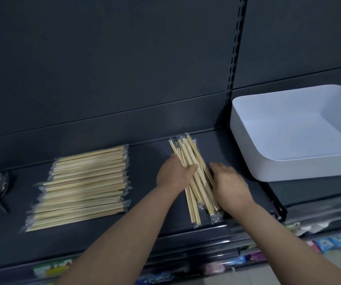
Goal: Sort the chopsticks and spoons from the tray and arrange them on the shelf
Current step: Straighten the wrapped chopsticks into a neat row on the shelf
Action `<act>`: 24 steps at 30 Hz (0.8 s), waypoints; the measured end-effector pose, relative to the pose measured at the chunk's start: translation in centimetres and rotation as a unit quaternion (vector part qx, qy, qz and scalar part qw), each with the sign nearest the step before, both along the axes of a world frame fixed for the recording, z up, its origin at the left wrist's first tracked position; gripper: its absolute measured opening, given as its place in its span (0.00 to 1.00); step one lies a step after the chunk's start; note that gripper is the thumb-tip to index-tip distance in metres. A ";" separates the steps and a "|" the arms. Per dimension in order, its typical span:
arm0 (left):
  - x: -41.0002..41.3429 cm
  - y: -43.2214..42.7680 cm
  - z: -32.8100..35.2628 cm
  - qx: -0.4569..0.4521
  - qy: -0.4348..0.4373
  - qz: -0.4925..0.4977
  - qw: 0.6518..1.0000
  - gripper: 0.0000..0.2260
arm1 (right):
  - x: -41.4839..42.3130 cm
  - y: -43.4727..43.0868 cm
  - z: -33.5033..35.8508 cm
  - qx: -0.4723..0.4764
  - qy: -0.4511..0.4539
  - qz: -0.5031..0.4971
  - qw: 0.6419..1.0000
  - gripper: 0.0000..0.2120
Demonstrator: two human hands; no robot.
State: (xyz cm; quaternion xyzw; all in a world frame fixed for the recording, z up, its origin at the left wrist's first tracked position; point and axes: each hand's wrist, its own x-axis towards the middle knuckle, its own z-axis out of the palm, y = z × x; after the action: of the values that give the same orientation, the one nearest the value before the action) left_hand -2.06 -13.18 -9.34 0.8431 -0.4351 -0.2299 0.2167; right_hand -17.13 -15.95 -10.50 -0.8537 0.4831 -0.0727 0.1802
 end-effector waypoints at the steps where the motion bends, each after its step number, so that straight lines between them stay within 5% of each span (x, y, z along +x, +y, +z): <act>1: -0.4 -0.5 0.1 0.028 -0.020 0.005 0.999 0.33 | -0.5 -0.2 0.0 -0.010 0.034 0.004 0.999 0.26; 4: -2.0 -2.1 0.7 0.081 -0.056 0.026 0.995 0.48 | -1.5 -0.9 -0.1 0.000 0.073 0.025 0.997 0.28; 7: -2.9 -3.6 0.7 0.104 -0.087 0.042 0.990 0.52 | -2.0 -1.3 0.2 0.024 0.064 0.044 0.997 0.29; 16: -0.6 -3.3 2.4 0.154 -0.053 0.023 0.986 0.14 | -1.9 -1.3 -0.2 -0.006 0.033 0.022 0.999 0.26; 24: 0.4 -1.0 2.3 0.098 -0.046 0.031 0.994 0.10 | -1.3 -1.8 -0.2 -0.013 0.043 0.021 0.999 0.16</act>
State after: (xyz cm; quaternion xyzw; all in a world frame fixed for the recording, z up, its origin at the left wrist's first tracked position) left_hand -1.70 -14.23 -7.03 0.8830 -0.3940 -0.2250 0.1199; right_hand -18.40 -17.70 -10.71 -0.8683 0.4711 -0.0383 0.1501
